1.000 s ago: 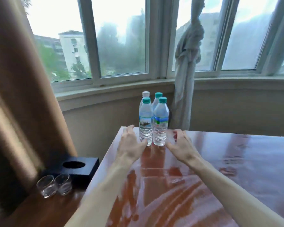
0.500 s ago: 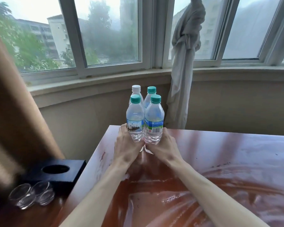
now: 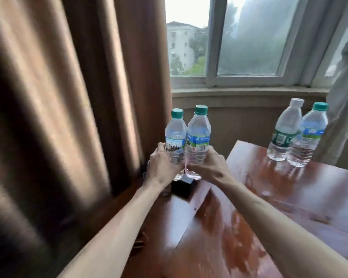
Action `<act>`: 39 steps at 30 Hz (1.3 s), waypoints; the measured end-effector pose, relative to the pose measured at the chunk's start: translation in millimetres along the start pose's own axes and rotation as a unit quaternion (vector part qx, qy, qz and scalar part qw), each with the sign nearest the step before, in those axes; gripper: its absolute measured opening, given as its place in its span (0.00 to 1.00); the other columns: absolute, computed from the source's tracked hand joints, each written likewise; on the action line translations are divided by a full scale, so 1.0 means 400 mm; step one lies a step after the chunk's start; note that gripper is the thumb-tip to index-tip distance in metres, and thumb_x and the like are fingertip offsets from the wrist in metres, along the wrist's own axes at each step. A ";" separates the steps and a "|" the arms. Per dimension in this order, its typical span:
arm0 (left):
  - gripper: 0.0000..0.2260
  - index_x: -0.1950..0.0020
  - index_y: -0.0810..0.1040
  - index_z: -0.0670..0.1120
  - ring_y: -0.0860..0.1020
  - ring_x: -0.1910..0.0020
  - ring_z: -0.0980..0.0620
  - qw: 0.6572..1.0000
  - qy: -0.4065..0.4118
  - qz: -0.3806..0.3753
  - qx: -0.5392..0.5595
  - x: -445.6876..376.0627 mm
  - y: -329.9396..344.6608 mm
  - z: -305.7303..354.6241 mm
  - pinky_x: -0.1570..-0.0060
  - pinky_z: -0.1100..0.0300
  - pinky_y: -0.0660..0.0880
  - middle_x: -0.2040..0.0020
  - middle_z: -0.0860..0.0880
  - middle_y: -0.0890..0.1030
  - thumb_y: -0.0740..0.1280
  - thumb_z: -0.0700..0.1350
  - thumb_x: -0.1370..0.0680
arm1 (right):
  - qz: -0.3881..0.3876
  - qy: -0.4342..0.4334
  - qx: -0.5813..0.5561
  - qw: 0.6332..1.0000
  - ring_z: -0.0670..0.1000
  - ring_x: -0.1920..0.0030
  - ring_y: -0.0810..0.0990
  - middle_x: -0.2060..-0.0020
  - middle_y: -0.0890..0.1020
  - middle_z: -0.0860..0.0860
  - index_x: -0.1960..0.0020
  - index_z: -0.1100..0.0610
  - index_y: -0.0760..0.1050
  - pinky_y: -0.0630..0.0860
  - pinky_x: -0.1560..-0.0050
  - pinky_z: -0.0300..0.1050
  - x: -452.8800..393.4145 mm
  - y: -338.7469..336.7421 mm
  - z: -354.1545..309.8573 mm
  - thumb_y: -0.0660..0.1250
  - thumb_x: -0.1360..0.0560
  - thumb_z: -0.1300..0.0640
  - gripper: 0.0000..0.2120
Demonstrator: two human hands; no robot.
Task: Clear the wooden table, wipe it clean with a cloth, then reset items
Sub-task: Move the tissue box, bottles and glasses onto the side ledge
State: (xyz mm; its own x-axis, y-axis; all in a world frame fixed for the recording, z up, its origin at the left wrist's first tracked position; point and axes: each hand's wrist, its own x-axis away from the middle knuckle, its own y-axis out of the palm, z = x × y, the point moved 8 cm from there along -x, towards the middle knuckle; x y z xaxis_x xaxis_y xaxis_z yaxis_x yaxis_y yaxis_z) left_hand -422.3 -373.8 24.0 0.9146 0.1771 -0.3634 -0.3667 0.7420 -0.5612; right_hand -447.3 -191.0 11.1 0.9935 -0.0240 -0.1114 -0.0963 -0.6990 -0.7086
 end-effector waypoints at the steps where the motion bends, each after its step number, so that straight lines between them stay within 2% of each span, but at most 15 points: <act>1: 0.28 0.46 0.73 0.50 0.82 0.47 0.44 1.000 -0.014 0.008 -0.019 -0.002 -0.040 -0.065 0.54 0.53 0.77 0.49 0.48 0.84 0.76 0.64 0.37 | -0.017 0.011 -0.011 1.000 0.52 0.51 0.83 0.53 0.83 0.47 0.44 0.50 0.79 0.74 0.56 0.42 -0.006 0.070 -0.027 0.69 0.43 0.35 0.31; 4: 0.31 0.47 0.73 0.52 0.82 0.48 0.41 0.996 -0.064 0.022 -0.058 0.010 -0.106 -0.266 0.56 0.50 0.78 0.50 0.47 0.85 0.70 0.71 0.40 | -0.075 0.066 -0.064 0.993 0.52 0.47 0.83 0.51 0.84 0.48 0.43 0.51 0.78 0.74 0.53 0.40 -0.004 0.303 -0.049 0.73 0.44 0.40 0.31; 6: 0.30 0.48 0.71 0.53 0.83 0.49 0.41 0.994 -0.091 0.014 -0.054 0.019 -0.109 -0.393 0.56 0.50 0.79 0.51 0.48 0.85 0.69 0.70 0.40 | -0.079 0.112 -0.087 0.987 0.54 0.47 0.83 0.50 0.84 0.50 0.43 0.52 0.77 0.76 0.52 0.42 0.008 0.440 -0.032 0.72 0.45 0.41 0.32; 10: 0.24 0.51 0.71 0.54 0.84 0.53 0.46 0.990 -0.136 -0.003 -0.032 0.021 -0.055 -0.603 0.60 0.52 0.80 0.54 0.51 0.85 0.74 0.65 0.38 | -0.058 0.197 -0.096 0.974 0.58 0.46 0.81 0.52 0.80 0.52 0.45 0.54 0.69 0.76 0.50 0.46 0.026 0.635 0.041 0.76 0.32 0.46 0.24; 12: 0.24 0.51 0.73 0.54 0.84 0.54 0.47 0.988 -0.153 -0.009 -0.013 0.011 -0.013 -0.683 0.59 0.53 0.81 0.55 0.51 0.85 0.76 0.64 0.37 | -0.040 0.206 -0.086 0.974 0.59 0.45 0.81 0.50 0.81 0.52 0.43 0.54 0.67 0.75 0.50 0.46 0.017 0.692 0.072 0.76 0.29 0.45 0.24; 15: 0.24 0.50 0.74 0.53 0.84 0.54 0.49 0.987 -0.159 -0.020 0.002 -0.019 0.045 -0.763 0.60 0.56 0.80 0.55 0.52 0.85 0.78 0.62 0.36 | -0.014 0.187 -0.073 0.979 0.60 0.45 0.81 0.52 0.79 0.52 0.45 0.52 0.65 0.71 0.52 0.46 -0.012 0.737 0.091 0.72 0.26 0.42 0.21; 17: 0.23 0.49 0.73 0.54 0.84 0.53 0.50 0.989 -0.144 -0.025 0.023 -0.044 0.075 -0.783 0.59 0.57 0.79 0.53 0.53 0.85 0.80 0.58 0.36 | 0.009 0.166 -0.067 0.984 0.61 0.44 0.80 0.48 0.81 0.54 0.46 0.52 0.65 0.70 0.53 0.46 -0.031 0.754 0.100 0.72 0.25 0.42 0.20; 21: 0.21 0.48 0.72 0.55 0.82 0.50 0.52 0.994 -0.095 -0.055 0.027 -0.076 0.106 -0.785 0.56 0.57 0.78 0.50 0.54 0.84 0.80 0.55 0.33 | 0.051 0.150 -0.067 0.985 0.58 0.45 0.80 0.46 0.80 0.51 0.45 0.51 0.66 0.74 0.53 0.49 -0.041 0.775 0.108 0.75 0.27 0.45 0.21; 25: 0.25 0.39 0.72 0.54 0.81 0.45 0.56 0.992 -0.082 -0.098 0.007 -0.091 0.128 -0.800 0.50 0.56 0.79 0.44 0.56 0.81 0.77 0.56 0.32 | 0.060 0.143 -0.051 0.987 0.59 0.43 0.78 0.44 0.79 0.53 0.44 0.53 0.65 0.69 0.54 0.48 -0.051 0.787 0.110 0.75 0.25 0.46 0.22; 27: 0.29 0.34 0.70 0.52 0.79 0.43 0.55 0.985 -0.070 -0.148 -0.050 -0.089 0.140 -0.795 0.46 0.53 0.79 0.39 0.55 0.78 0.73 0.60 0.30 | 0.031 0.156 -0.037 0.987 0.61 0.40 0.78 0.41 0.78 0.56 0.40 0.56 0.65 0.71 0.52 0.50 -0.048 0.784 0.112 0.75 0.25 0.49 0.24; 30: 0.32 0.33 0.70 0.47 0.78 0.38 0.42 0.955 -0.085 -0.227 -0.170 -0.081 0.113 -0.763 0.43 0.47 0.78 0.38 0.45 0.75 0.68 0.64 0.30 | -0.079 0.189 0.021 0.979 0.62 0.35 0.77 0.35 0.76 0.59 0.32 0.62 0.64 0.74 0.42 0.50 -0.016 0.771 0.106 0.74 0.25 0.49 0.30; 33: 0.28 0.31 0.69 0.43 0.75 0.34 0.40 0.911 -0.115 -0.285 -0.276 -0.058 0.035 -0.656 0.39 0.48 0.75 0.35 0.43 0.74 0.69 0.58 0.25 | -0.153 0.162 0.072 0.972 0.60 0.33 0.77 0.32 0.75 0.58 0.29 0.62 0.64 0.76 0.39 0.49 0.007 0.695 0.063 0.74 0.26 0.45 0.35; 35: 0.25 0.30 0.69 0.43 0.76 0.35 0.41 0.895 -0.086 -0.291 -0.328 -0.032 -0.009 -0.538 0.40 0.49 0.74 0.33 0.44 0.74 0.68 0.55 0.23 | -0.162 0.111 0.102 0.975 0.60 0.35 0.78 0.34 0.77 0.58 0.30 0.62 0.65 0.77 0.41 0.49 0.009 0.596 0.005 0.72 0.25 0.44 0.32; 37: 0.22 0.32 0.69 0.44 0.76 0.36 0.41 0.892 -0.027 -0.280 -0.353 0.014 -0.045 -0.386 0.42 0.49 0.74 0.34 0.45 0.75 0.66 0.54 0.21 | -0.154 0.039 0.137 0.978 0.61 0.35 0.77 0.35 0.77 0.58 0.32 0.61 0.67 0.74 0.43 0.49 0.022 0.468 -0.065 0.69 0.23 0.46 0.27; 39: 0.20 0.33 0.70 0.46 0.76 0.36 0.42 0.905 0.029 -0.250 -0.344 0.064 -0.073 -0.219 0.43 0.48 0.74 0.34 0.46 0.75 0.64 0.54 0.21 | -0.136 -0.037 0.156 0.978 0.60 0.32 0.74 0.33 0.76 0.58 0.30 0.60 0.67 0.73 0.39 0.50 0.055 0.320 -0.119 0.67 0.21 0.49 0.25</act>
State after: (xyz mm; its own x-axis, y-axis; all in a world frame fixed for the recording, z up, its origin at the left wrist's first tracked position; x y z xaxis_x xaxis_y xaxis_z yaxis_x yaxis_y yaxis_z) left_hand -403.3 -447.7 -34.2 0.9922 -0.1189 0.0373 0.0538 0.1386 -0.9889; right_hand -435.0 -315.2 -48.9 0.9789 0.1918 0.0698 0.1461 -0.4197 -0.8958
